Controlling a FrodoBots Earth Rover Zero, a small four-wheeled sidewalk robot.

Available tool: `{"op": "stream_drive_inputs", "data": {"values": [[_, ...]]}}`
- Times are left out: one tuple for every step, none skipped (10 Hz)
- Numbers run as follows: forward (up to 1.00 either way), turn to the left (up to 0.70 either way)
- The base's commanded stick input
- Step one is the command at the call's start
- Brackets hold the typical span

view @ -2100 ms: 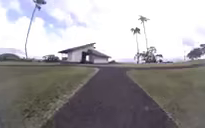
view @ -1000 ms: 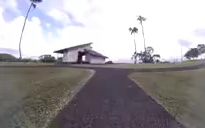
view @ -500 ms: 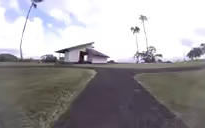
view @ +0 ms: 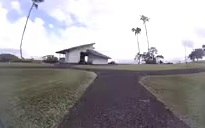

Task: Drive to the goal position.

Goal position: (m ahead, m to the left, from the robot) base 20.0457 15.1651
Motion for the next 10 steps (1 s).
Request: {"op": "stream_drive_inputs", "data": {"values": [[0.85, 0.00], [0.85, 0.00], [0.85, 0.00], [0.85, 0.00], [0.85, 0.00], [0.85, 0.00], [0.85, 0.00], [0.85, 0.00], [0.85, 0.00], [0.85, 0.00]]}}
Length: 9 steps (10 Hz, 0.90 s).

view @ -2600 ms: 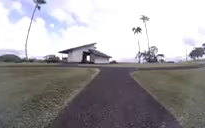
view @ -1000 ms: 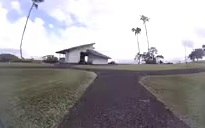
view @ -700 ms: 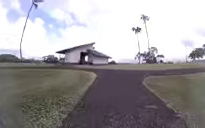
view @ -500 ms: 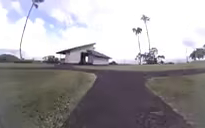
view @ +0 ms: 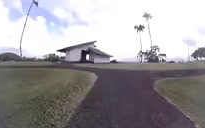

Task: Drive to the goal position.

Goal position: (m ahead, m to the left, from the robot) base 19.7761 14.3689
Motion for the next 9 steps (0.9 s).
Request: {"op": "stream_drive_inputs", "data": {"values": [[0.85, 0.00], [0.85, 0.00], [0.85, 0.00], [0.85, 0.00], [0.85, 0.00], [0.85, 0.00], [0.85, 0.00], [0.85, 0.00], [0.85, 0.00]]}}
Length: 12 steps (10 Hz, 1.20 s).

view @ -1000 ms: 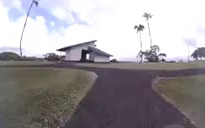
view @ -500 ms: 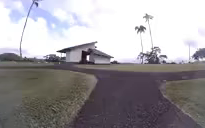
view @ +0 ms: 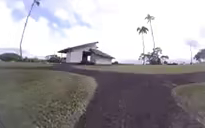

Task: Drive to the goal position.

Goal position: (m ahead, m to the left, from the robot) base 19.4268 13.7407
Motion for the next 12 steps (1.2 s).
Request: {"op": "stream_drive_inputs", "data": {"values": [[0.85, 0.00], [0.85, 0.00], [0.85, 0.00], [0.85, 0.00], [0.85, 0.00], [0.85, 0.00], [0.85, 0.00], [0.85, 0.00], [0.85, 0.00], [0.85, 0.00], [0.85, 0.03], [0.85, 0.15]]}}
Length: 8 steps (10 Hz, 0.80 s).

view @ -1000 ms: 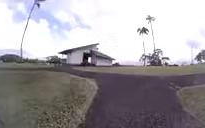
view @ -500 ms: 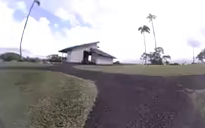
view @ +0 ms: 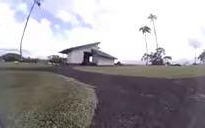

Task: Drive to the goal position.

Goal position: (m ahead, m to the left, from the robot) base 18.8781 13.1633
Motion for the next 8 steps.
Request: {"op": "stream_drive_inputs", "data": {"values": [[0.85, 0.32], [0.85, 0.34], [0.85, 0.34], [0.85, 0.34], [0.85, 0.34], [0.85, 0.34], [0.85, 0.15], [0.85, 0.00]]}}
